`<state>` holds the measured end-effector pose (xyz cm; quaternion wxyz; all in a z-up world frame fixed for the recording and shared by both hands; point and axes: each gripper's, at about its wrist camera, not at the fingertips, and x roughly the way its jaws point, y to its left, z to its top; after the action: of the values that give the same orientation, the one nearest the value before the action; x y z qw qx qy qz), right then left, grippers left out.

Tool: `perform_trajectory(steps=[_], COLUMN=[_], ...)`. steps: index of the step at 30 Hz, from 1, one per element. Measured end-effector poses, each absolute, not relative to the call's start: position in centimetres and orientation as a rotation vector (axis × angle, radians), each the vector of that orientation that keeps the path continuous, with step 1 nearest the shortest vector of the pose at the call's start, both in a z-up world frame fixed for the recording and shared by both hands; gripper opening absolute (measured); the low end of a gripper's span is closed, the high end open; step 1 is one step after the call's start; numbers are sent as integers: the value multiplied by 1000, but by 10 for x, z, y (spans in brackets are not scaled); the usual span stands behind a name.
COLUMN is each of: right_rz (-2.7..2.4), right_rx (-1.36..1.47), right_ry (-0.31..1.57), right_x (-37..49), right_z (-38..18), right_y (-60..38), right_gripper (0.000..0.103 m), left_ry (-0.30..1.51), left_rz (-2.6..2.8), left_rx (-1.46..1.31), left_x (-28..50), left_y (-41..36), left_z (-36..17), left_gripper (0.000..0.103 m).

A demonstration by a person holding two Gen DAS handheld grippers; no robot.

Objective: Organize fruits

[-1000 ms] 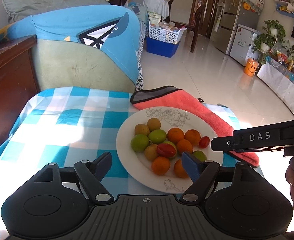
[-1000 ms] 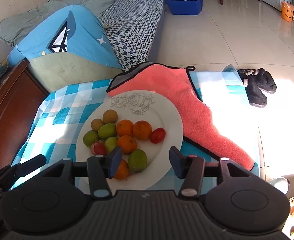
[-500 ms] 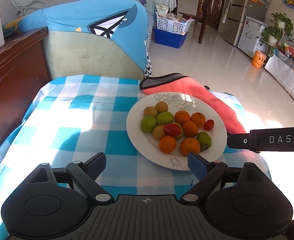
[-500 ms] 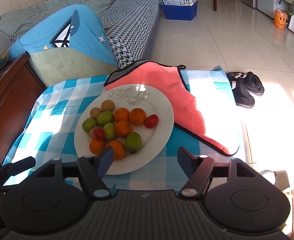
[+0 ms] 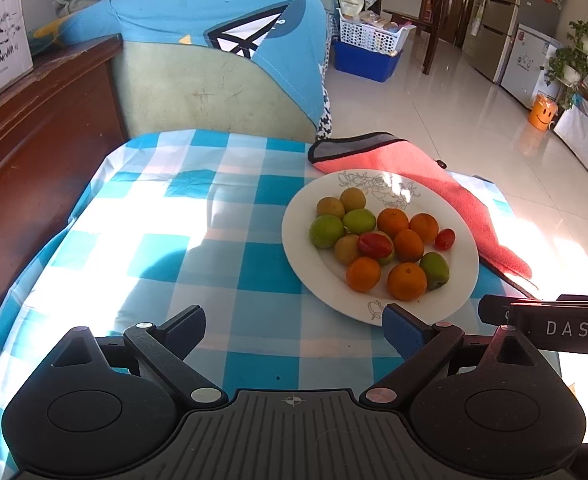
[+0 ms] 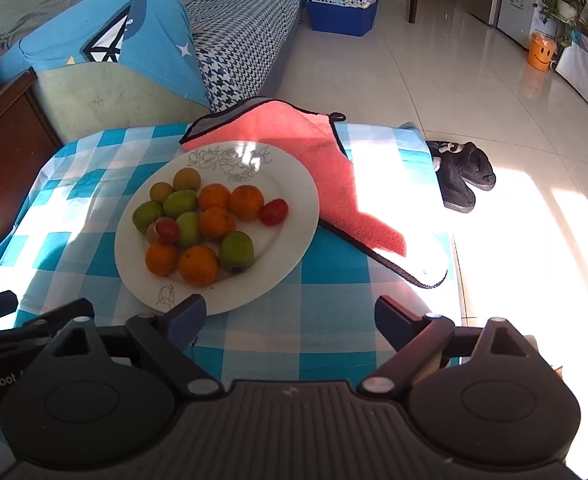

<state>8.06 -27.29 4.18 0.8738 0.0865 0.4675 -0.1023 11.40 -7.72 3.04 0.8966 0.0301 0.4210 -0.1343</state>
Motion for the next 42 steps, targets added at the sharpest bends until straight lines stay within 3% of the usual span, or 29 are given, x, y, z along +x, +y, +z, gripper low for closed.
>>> perform_trajectory(steps=[42], right_rz=[-304], right_rx=[35], right_ry=[1002], right_x=[96], right_z=[27], right_y=[-249], right_gripper=[94], left_ry=[924], left_rz=[-187], left_rx=[149], left_x=[133], left_y=[-92], left_z=[10], left_gripper=[96])
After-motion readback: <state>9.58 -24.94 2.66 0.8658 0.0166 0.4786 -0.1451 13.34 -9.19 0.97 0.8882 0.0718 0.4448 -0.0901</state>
